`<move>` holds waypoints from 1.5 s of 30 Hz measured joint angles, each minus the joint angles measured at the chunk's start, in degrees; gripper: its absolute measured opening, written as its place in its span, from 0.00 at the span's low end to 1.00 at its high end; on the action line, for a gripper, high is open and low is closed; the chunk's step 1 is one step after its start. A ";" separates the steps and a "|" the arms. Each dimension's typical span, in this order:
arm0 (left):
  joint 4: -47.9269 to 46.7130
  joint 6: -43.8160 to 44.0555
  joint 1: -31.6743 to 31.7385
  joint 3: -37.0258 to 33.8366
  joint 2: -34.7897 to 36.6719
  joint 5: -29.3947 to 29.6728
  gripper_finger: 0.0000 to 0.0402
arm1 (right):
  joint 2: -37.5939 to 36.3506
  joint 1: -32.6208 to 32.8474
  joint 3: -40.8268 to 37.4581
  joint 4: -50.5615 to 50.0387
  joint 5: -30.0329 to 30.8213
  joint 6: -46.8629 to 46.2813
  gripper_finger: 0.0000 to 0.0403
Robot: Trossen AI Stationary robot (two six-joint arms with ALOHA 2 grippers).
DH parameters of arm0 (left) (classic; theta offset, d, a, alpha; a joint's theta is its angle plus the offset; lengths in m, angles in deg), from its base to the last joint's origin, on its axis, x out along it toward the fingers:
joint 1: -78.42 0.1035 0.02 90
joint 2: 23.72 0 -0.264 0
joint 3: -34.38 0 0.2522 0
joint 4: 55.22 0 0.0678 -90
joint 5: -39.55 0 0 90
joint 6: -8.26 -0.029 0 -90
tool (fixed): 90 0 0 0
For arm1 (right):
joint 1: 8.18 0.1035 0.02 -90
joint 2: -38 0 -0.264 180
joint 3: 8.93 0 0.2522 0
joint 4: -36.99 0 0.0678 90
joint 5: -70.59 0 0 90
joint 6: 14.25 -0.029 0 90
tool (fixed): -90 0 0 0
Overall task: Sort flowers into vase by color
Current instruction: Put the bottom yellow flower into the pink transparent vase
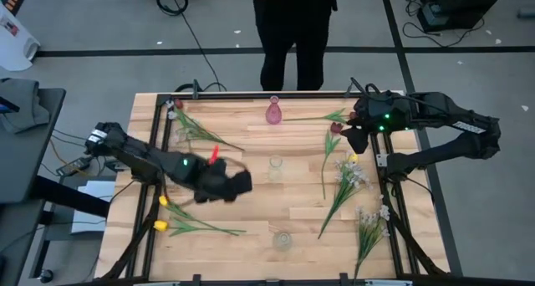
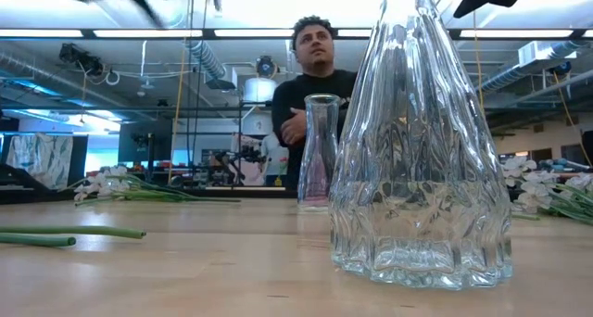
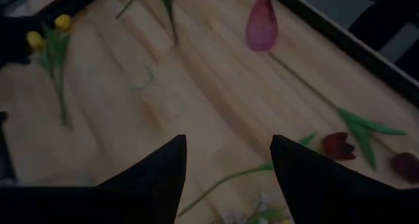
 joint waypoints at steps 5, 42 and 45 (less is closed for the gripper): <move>-5.21 14.19 -7.79 0.00 -2.51 -4.93 0.64 | 1.13 0.00 0.00 -0.02 0.82 0.53 0.58; 1.67 -71.08 -35.10 -19.13 -0.99 -5.23 0.64 | 3.65 12.79 -0.02 15.32 1.03 -25.72 0.58; 6.46 -69.79 -35.99 -21.14 -0.88 -5.00 0.64 | 3.65 15.63 -0.02 17.63 4.15 -27.05 0.58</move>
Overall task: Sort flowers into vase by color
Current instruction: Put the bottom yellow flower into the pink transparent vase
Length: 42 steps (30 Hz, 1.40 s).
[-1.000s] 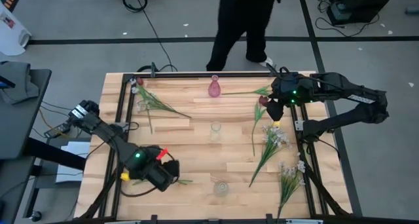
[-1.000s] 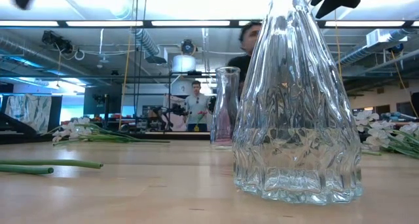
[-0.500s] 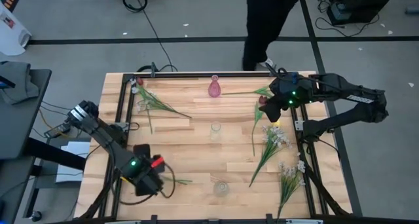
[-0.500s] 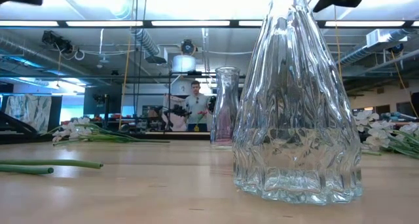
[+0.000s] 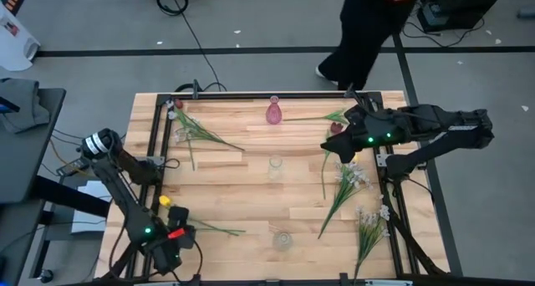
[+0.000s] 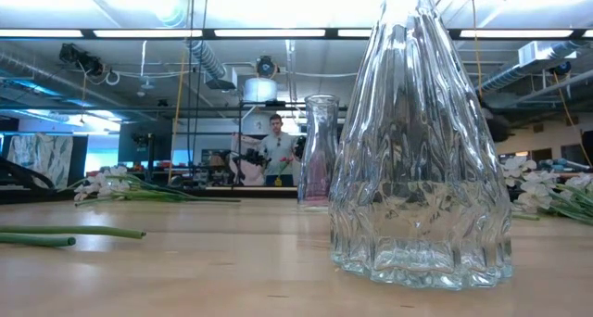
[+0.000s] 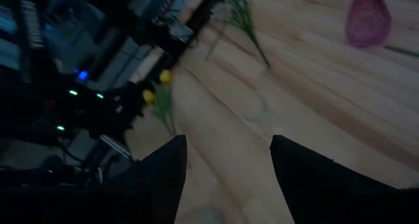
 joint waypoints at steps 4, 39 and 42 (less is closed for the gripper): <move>6.49 1.85 -0.17 -3.78 0.00 0.26 0.64 | 0.00 2.69 0.00 2.57 3.46 -1.68 0.58; 15.02 2.25 4.51 -13.13 -0.02 -1.71 0.54 | 2.56 14.45 -0.02 12.35 11.57 -4.42 0.58; 14.35 3.06 4.51 -13.19 -0.02 -0.21 0.48 | 2.56 15.20 -0.02 13.53 12.24 -4.42 0.58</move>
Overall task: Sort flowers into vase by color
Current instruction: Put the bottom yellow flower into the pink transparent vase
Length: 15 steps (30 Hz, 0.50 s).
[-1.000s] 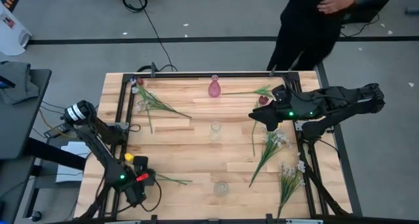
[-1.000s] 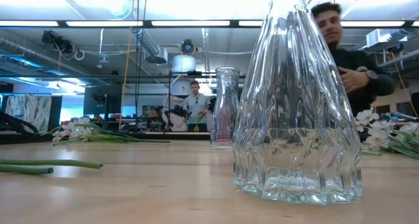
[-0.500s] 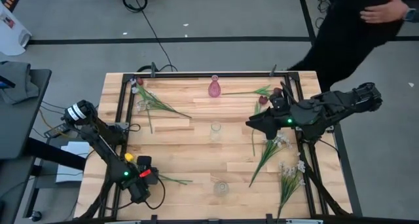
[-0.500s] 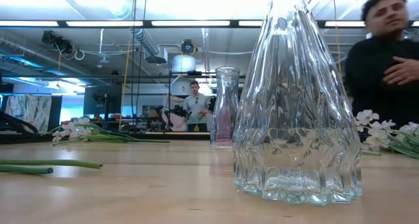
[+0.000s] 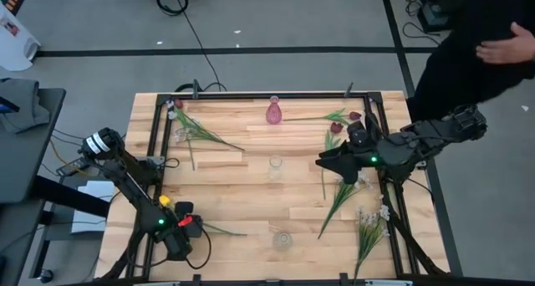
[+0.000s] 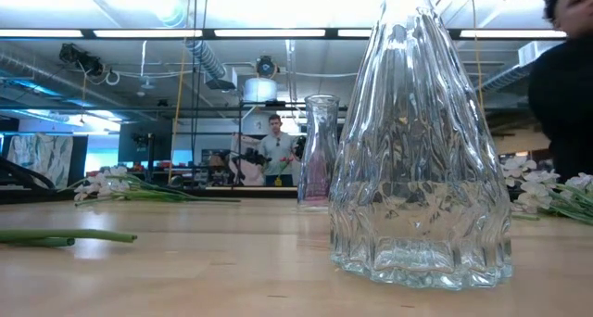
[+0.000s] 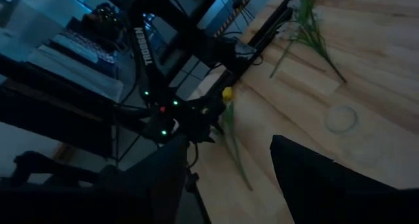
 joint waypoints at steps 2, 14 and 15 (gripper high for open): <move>0.54 0.98 0.00 -0.60 0.00 0.62 0.45 | 0.00 0.66 0.00 0.99 0.73 0.25 0.58; 2.10 6.01 -0.02 -3.56 0.09 1.86 0.39 | -0.02 3.38 0.00 1.87 4.52 -0.17 0.58; 2.26 6.18 -0.02 -3.59 0.07 1.86 0.39 | -0.02 3.38 0.00 1.85 4.89 -0.15 0.58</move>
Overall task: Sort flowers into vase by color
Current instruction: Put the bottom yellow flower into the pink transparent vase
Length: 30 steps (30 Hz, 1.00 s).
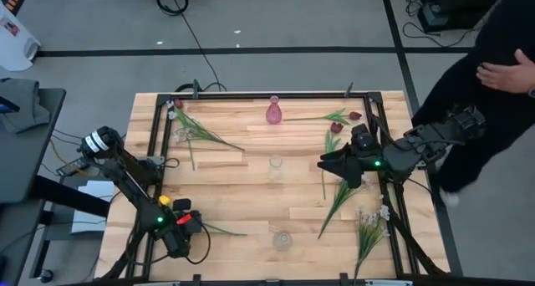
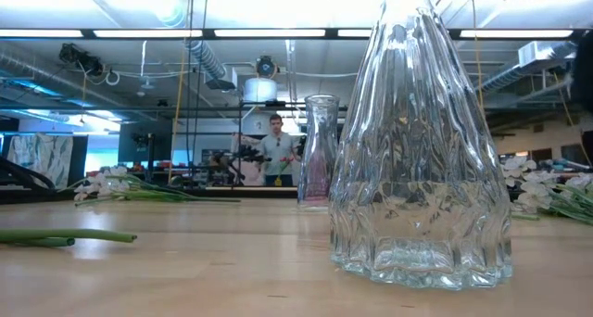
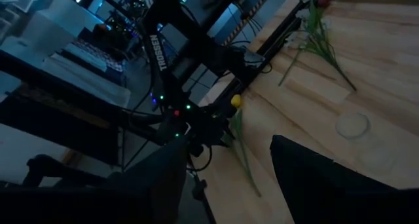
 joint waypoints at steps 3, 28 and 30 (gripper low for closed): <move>0.03 0.97 0.02 0.18 -0.02 -0.10 0.36 | -0.17 0.00 0.00 -0.02 0.52 0.00 0.58; -7.78 6.46 2.85 13.25 -0.31 -24.10 0.02 | -2.29 -0.02 0.00 0.42 3.39 11.09 0.58; -10.40 7.67 4.66 15.36 -0.27 -23.95 0.02 | -2.29 -0.02 0.00 0.43 3.41 12.60 0.58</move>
